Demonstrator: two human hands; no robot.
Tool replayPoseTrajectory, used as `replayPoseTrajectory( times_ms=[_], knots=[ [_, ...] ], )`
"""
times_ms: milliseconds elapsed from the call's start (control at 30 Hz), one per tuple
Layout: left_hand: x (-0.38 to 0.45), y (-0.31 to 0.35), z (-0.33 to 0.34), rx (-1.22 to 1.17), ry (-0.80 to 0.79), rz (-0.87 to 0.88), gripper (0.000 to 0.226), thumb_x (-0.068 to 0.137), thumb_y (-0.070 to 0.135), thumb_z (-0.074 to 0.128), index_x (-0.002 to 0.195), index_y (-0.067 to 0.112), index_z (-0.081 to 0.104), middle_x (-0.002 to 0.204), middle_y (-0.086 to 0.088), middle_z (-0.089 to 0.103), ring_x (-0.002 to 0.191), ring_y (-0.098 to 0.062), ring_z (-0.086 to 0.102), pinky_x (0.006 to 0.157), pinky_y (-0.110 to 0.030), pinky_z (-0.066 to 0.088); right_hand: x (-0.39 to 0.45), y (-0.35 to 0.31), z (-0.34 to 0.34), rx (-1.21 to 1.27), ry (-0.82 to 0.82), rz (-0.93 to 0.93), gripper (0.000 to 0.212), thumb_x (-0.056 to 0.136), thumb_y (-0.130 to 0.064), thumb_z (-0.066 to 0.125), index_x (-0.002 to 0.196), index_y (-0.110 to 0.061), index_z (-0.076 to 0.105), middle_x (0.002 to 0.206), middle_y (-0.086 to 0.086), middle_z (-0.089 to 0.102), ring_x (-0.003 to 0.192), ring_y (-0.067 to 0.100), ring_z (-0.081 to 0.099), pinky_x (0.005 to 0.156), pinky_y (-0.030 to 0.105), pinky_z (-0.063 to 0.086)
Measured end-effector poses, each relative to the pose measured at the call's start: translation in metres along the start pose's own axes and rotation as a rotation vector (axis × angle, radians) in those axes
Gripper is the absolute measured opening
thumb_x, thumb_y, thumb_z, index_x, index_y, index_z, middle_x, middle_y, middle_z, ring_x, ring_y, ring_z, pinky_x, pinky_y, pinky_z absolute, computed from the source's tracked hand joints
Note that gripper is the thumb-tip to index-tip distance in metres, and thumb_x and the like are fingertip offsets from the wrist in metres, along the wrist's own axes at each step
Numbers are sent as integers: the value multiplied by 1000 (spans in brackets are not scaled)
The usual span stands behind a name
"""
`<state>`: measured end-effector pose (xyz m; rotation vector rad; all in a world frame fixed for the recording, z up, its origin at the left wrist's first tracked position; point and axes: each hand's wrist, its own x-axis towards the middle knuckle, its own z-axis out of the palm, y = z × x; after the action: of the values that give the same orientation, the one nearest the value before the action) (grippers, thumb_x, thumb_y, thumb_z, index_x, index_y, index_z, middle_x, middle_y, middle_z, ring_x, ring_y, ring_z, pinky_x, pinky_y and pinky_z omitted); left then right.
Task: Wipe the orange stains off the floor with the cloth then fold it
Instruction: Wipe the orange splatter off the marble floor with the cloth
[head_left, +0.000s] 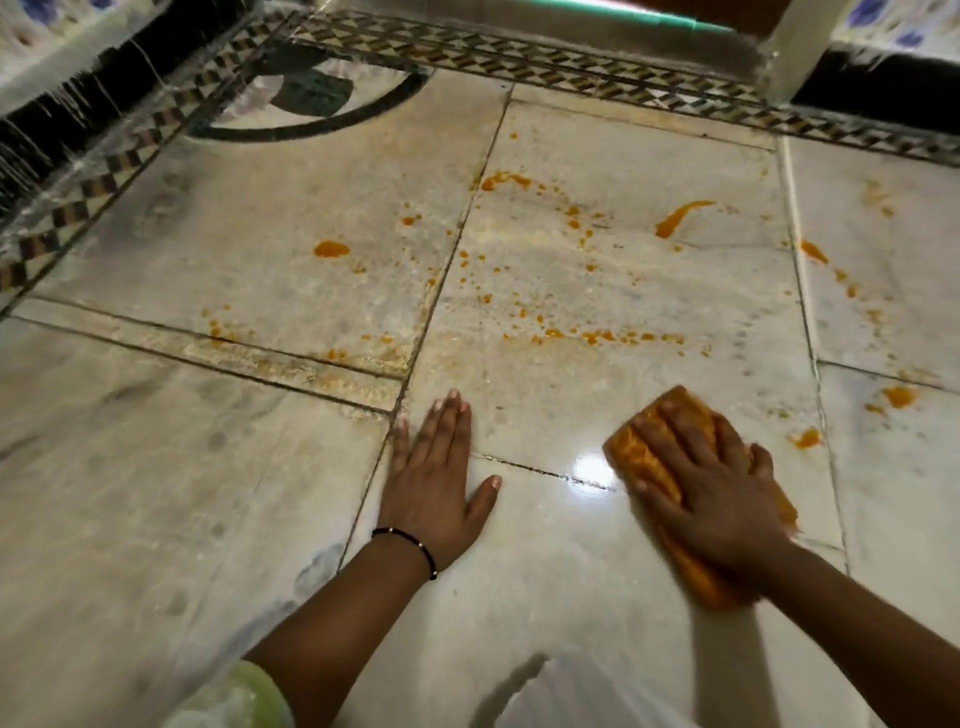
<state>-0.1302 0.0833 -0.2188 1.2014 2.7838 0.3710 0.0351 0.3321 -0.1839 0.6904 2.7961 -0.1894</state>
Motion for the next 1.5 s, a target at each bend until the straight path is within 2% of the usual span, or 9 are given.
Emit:
replayPoseTrajectory(
  times_ms=[133,333,433,600,867,967,1133,1400,1500],
  knots=[
    [22,42,12,-16,-80,125,77,89,57,19,151,14,1,157,0,-9,144,-14,-9,113,-40,-16,47,-38,-6,28,-52,77,64,86,-69,5,143,-52,-19,159,-10,-18,144,38,-13,109,66,-1],
    [28,51,26,43,-55,139,75,91,57,27,150,11,18,157,-5,12,144,-17,10,114,-45,3,-9,-22,15,-20,74,-141,63,88,-69,13,147,-53,-4,159,-15,-4,147,31,-4,110,62,7],
    [30,50,26,46,-43,138,76,92,57,23,151,11,12,158,-3,5,145,-15,2,114,-45,0,-19,12,14,33,79,29,64,84,-74,13,145,-57,2,160,-13,7,146,32,7,111,61,13],
    [28,49,24,62,-81,141,76,91,58,17,151,11,11,158,-5,5,144,-16,1,115,-43,-3,35,-14,-1,113,74,259,67,84,-66,12,149,-48,2,161,-8,-2,145,38,-5,109,64,1],
    [28,49,24,41,-61,162,78,90,59,13,151,11,7,158,-3,0,144,-14,-4,114,-40,-8,-58,-4,31,31,60,-142,56,90,-68,7,144,-57,-3,158,-17,1,146,29,-3,113,58,-1],
    [28,49,26,43,-46,158,77,90,59,12,150,10,9,157,-3,0,144,-15,-3,114,-41,-6,-74,47,28,7,49,24,60,87,-73,4,145,-57,2,159,-14,7,147,32,7,112,62,13],
    [28,49,30,65,-46,150,76,92,58,15,149,8,16,157,-7,10,144,-18,10,114,-42,0,-4,31,8,101,80,350,67,83,-69,8,147,-52,-1,161,-10,-2,145,36,-5,109,64,1],
    [26,51,25,48,-41,150,75,93,58,14,150,9,14,158,-7,9,144,-19,8,114,-42,-1,-50,17,27,17,118,-103,59,92,-65,18,148,-52,5,160,-11,9,146,32,3,112,58,1],
    [28,62,22,-10,-34,214,75,92,54,24,151,10,9,158,-6,3,145,-18,2,114,-43,-2,-57,59,26,27,132,45,61,88,-72,12,146,-56,5,158,-14,10,145,33,11,113,56,8]
  ],
)
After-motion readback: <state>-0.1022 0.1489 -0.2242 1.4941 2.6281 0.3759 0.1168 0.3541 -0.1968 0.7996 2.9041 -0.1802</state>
